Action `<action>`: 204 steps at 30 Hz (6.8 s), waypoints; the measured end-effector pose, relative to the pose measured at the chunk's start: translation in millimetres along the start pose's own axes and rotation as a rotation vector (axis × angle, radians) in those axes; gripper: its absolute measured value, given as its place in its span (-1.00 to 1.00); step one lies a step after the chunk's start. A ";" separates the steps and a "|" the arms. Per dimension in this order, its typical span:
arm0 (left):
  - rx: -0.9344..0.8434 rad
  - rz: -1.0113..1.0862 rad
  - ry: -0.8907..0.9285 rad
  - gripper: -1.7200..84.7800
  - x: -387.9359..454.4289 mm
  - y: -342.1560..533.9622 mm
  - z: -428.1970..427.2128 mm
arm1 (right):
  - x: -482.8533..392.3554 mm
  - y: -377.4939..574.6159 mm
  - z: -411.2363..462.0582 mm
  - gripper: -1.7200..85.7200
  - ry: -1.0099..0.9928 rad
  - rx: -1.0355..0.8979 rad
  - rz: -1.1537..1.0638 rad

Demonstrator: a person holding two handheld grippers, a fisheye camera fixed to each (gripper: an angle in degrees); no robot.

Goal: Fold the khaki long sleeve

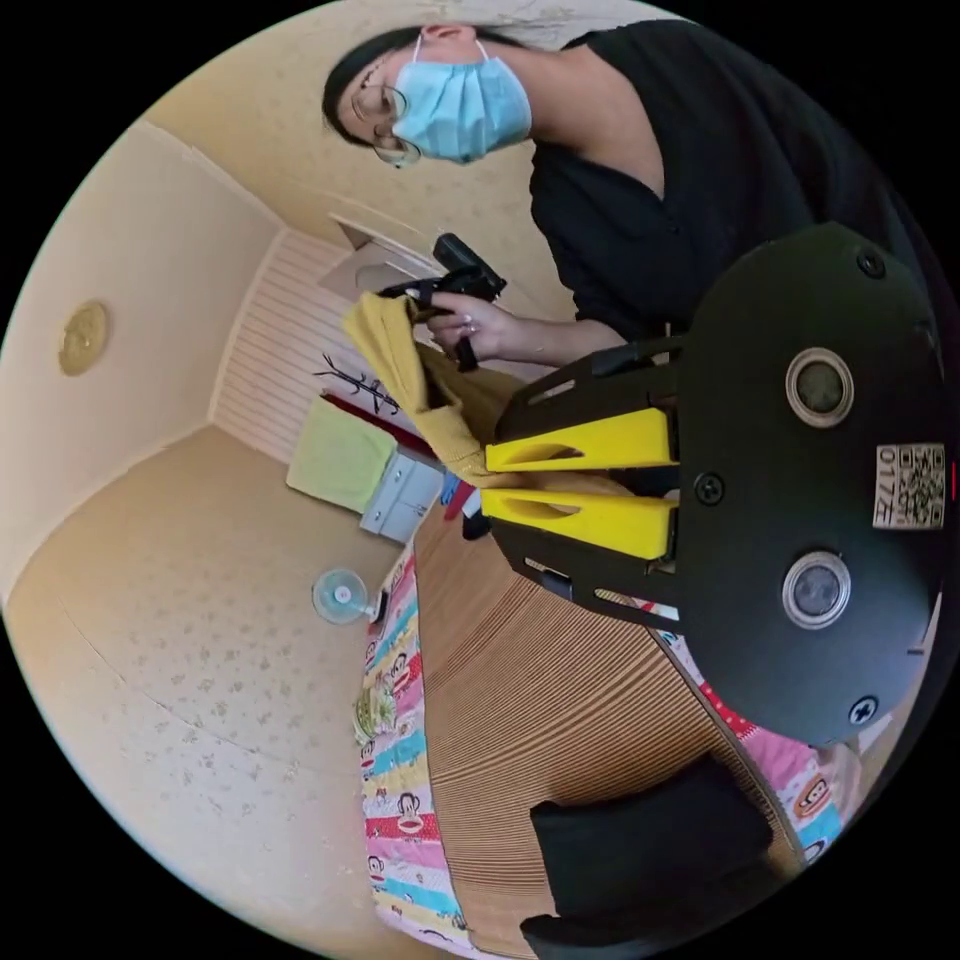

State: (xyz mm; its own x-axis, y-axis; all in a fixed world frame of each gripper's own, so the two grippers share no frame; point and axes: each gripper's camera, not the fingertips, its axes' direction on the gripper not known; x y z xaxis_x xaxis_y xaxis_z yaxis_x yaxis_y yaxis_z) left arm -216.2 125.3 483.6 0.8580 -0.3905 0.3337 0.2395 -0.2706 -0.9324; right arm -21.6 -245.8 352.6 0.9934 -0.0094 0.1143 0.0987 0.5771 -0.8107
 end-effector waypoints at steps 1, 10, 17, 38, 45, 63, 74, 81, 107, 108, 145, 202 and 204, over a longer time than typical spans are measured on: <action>-0.010 0.007 0.032 -0.88 8.0 1.0 17.4 | -6.1 -5.0 -1.7 -0.86 0.007 0.014 -0.010; 0.229 -0.065 0.156 -0.78 46.5 36.4 77.6 | -49.2 -62.3 -13.3 -0.86 0.160 0.178 -0.014; 0.223 -0.161 0.439 -0.64 72.5 52.5 124.0 | -74.9 -74.3 2.6 -0.87 0.287 0.231 -0.070; 0.145 -0.076 -0.464 -0.88 -33.8 -306.0 115.2 | 106.4 -92.4 340.7 -0.83 0.247 -0.410 -0.102; 0.042 -0.328 -0.502 -0.81 -161.7 -314.3 200.3 | 169.6 69.8 494.4 -0.83 0.035 -1.071 0.020; -0.405 -0.529 -0.324 -0.70 -135.3 33.7 411.9 | 153.9 335.6 397.0 -0.88 0.079 -1.492 0.131; -0.266 -0.650 -0.167 -0.73 -135.2 88.4 366.1 | 244.1 248.5 357.4 -0.85 0.290 -1.167 0.309; -0.329 -0.604 -0.178 -0.88 -146.2 85.5 352.6 | 178.5 394.7 321.7 -0.74 0.322 -1.521 0.250; 0.614 -1.183 -0.247 -0.68 -199.6 288.7 -80.6 | 128.9 263.4 99.0 -0.90 0.374 -1.191 0.496; 0.629 -1.192 -0.239 -0.67 -202.4 291.9 -83.5 | 126.5 264.2 104.6 -0.90 0.342 -1.194 0.499; 0.923 -1.253 -0.174 -0.76 -219.5 364.3 -105.8 | -39.5 408.5 177.6 -0.95 -0.431 -1.170 0.274; -0.260 -0.643 -0.562 -0.89 -157.9 136.0 223.2 | 1.8 427.2 217.9 -0.95 0.016 -1.204 0.443; -0.233 -0.711 -0.505 -0.89 -169.7 148.3 207.0 | -12.6 425.6 213.7 -0.95 0.019 -1.199 0.418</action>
State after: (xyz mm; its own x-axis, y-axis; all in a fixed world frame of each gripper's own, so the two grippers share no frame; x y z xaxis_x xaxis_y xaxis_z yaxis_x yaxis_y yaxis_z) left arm -232.2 333.5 260.0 0.6530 0.3556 0.6687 0.7388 -0.4934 -0.4591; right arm -4.5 174.3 128.9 0.9611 -0.0235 -0.2752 -0.2408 -0.5592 -0.7933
